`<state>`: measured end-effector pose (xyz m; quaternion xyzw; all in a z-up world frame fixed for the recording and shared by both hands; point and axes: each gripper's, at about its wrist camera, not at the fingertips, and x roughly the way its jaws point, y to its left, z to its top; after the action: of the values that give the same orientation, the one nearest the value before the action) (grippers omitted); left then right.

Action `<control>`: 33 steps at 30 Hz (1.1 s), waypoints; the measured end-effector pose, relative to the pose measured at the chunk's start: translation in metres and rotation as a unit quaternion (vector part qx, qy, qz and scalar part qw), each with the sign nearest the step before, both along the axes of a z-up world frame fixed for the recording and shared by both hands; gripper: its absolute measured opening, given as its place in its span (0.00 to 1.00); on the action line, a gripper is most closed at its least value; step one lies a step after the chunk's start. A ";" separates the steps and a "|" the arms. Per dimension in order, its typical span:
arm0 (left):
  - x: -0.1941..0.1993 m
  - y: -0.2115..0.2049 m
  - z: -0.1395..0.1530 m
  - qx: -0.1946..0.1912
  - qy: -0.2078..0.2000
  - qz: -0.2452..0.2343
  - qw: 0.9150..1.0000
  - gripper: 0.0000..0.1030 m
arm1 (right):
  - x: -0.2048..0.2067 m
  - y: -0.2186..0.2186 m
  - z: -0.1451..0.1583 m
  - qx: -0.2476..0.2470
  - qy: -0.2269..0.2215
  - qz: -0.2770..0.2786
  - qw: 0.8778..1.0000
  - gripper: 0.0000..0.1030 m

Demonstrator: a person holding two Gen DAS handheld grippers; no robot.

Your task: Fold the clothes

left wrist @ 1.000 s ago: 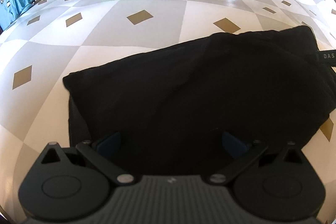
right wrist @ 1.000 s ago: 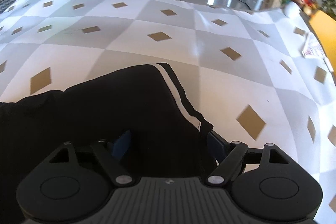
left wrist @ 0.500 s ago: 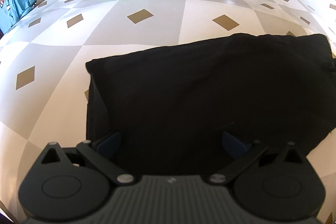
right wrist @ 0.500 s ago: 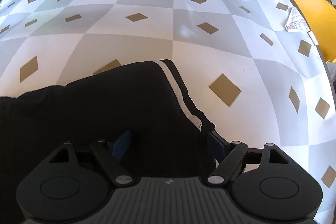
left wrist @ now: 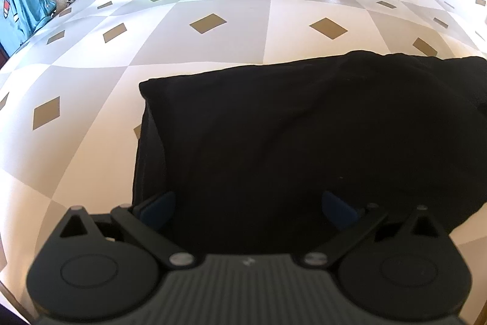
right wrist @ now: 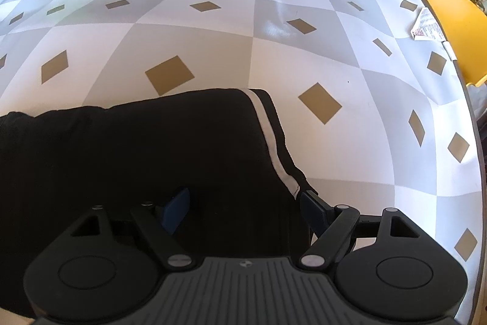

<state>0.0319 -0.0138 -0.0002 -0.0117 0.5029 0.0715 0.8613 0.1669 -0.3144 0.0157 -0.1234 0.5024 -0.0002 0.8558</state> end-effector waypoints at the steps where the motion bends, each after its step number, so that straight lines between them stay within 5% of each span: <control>1: -0.001 0.000 0.000 0.000 0.000 0.000 1.000 1.00 | -0.002 0.000 0.000 -0.001 0.001 0.001 1.000 0.75; 19: -0.011 0.002 -0.002 -0.007 -0.005 -0.005 1.000 1.00 | -0.013 0.003 0.001 -0.008 0.007 -0.009 1.000 0.77; 33: -0.010 0.005 -0.003 -0.017 -0.003 0.001 1.000 1.00 | -0.006 -0.015 -0.004 0.029 0.025 -0.066 0.997 0.93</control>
<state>0.0219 -0.0091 -0.0037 -0.0270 0.5012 0.0637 0.8625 0.1613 -0.3293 0.0120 -0.0656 0.5304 -0.0390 0.8443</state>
